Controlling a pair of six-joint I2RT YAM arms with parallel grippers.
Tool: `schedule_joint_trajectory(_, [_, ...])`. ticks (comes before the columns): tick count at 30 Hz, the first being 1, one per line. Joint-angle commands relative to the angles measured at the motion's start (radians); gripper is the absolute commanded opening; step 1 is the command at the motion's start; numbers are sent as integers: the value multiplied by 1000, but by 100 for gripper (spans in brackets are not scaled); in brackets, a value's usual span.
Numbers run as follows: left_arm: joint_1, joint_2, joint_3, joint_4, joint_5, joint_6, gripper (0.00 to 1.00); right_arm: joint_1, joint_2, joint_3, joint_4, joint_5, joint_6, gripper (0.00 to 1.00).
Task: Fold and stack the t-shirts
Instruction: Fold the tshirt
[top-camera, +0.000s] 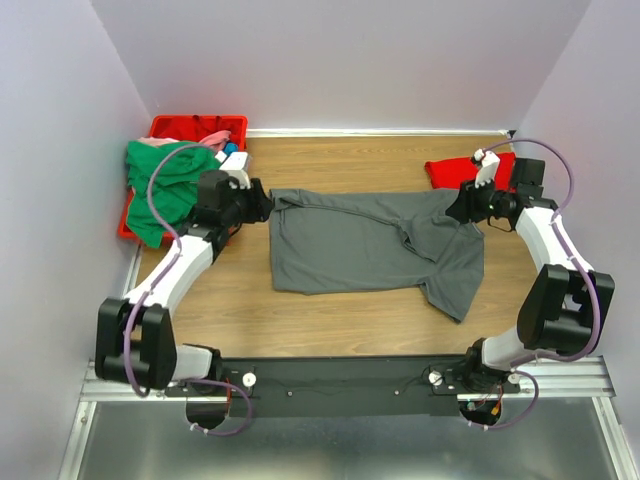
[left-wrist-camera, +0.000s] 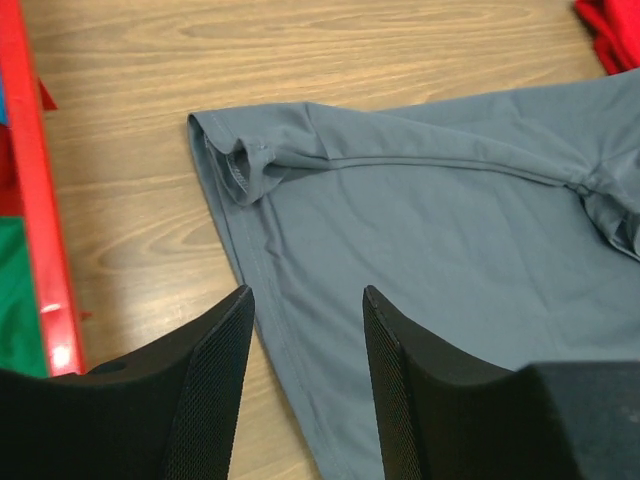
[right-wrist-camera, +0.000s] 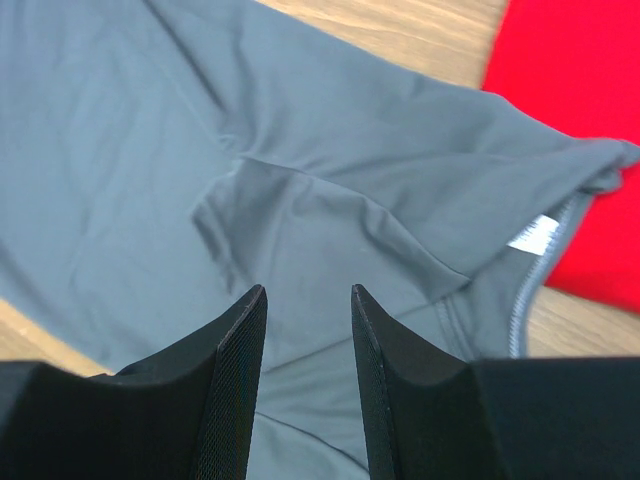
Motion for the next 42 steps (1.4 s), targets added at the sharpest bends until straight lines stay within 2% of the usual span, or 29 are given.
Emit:
schedule_joint_trajectory(1, [-72, 105, 93, 4, -105, -55, 55, -7, -19, -26, -2, -114, -4, 47])
schedule_joint_trajectory(6, [-162, 255, 197, 2, -248, -89, 55, -10, -14, -31, -4, -125, -1, 47])
schedule_joint_trajectory(10, [-178, 353, 280, -53, -361, -77, 55, -12, -10, -37, -4, -135, -1, 47])
schedule_joint_trajectory(18, [-179, 464, 361, -105, -455, -52, 55, -15, 2, -41, -4, -138, -9, 47])
schedule_joint_trajectory(23, [-179, 522, 416, -131, -475, -34, 51, -15, 5, -43, -2, -138, -10, 47])
schedule_joint_trajectory(31, [-165, 602, 489, -162, -501, -14, 50, -18, 10, -46, -2, -137, -13, 47])
schedule_joint_trajectory(34, [-156, 616, 499, -159, -475, -9, 40, -20, 12, -46, -4, -135, -15, 47])
schedule_joint_trajectory(38, [-156, 634, 509, -161, -443, -5, 35, -21, 15, -47, -4, -137, -13, 47])
schedule_joint_trajectory(39, [-155, 638, 509, -159, -428, -5, 25, -21, 15, -47, -4, -138, -13, 47])
schedule_joint_trajectory(41, [-153, 638, 506, -157, -414, -6, 14, -21, 16, -47, -4, -137, -13, 47])
schedule_joint_trajectory(42, [-151, 633, 498, -153, -405, -5, 4, -21, 15, -47, -4, -137, -13, 47])
